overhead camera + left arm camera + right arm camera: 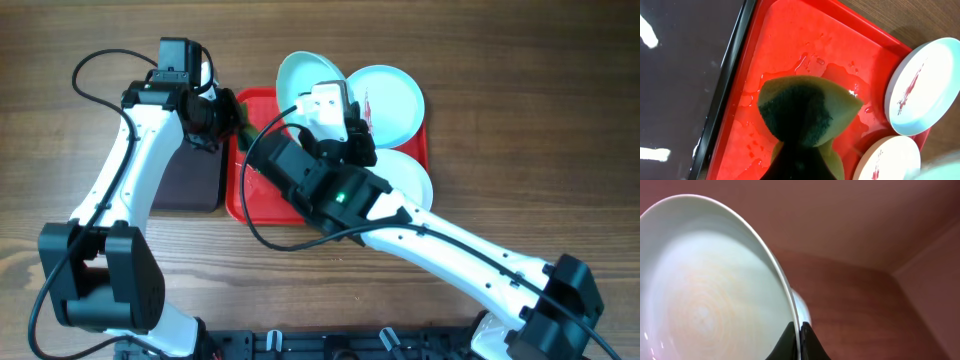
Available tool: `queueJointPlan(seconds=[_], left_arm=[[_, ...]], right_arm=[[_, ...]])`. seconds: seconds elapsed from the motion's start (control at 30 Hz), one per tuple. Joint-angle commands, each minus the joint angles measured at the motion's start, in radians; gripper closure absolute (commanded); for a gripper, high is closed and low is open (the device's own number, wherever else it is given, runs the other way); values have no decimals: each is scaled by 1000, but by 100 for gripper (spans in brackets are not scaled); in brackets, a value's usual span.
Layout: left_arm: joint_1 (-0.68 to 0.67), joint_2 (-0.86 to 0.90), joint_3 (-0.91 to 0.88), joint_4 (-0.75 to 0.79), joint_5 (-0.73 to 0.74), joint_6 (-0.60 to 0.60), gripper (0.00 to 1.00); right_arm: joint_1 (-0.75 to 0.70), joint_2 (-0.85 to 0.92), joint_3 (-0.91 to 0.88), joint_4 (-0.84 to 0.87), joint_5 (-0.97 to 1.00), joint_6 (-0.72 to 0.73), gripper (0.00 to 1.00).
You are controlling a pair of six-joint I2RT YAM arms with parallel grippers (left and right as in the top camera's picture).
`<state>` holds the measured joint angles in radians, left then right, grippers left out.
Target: Clean dirty plates on tray and stack at the side
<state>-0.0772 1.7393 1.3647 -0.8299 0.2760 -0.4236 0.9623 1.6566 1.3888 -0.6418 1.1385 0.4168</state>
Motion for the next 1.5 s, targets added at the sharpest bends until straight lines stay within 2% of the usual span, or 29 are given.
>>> queueJointPlan(seconds=[0.0,0.07,0.33,0.37,0.6,0.67,0.73,0.77,0.97,1.1,1.27,1.47], left_arm=[[3,8,13,2,-13,-3,96],[3,8,13,2,-13,-3,96],[3,8,13,2,-32,-3,96],[3,8,13,2,-35,-3,96],[3,8,13,6,-35,-30,96],[3,8,13,7,-35,-30,96],[3,8,13,6,-35,-30,96],[3,8,13,6,-35,-29,96],[3,8,13,15,-35,-29,96],[3,8,13,25,-35,-29,96],[3,8,13,26,-35,-29,96],[3,8,13,25,-35,-29,96]], right_arm=[[-47,11,-50,10,-261,93,96],[-85,27,-61,44,-412,92,96],[-209,149,-61,146,-708,108,96],[-245,208,-61,161,-816,114,96],[-294,285,-61,163,-1006,130,96],[-305,286,-61,163,-1064,77,94],[-311,286,-61,164,-1117,8,76],[-312,286,-61,166,-1136,-8,73],[-372,288,-57,230,-1321,-183,59],[-435,332,6,204,-1410,-336,57],[-455,447,164,76,-1390,-502,57],[-455,529,238,77,-1387,-518,58]])
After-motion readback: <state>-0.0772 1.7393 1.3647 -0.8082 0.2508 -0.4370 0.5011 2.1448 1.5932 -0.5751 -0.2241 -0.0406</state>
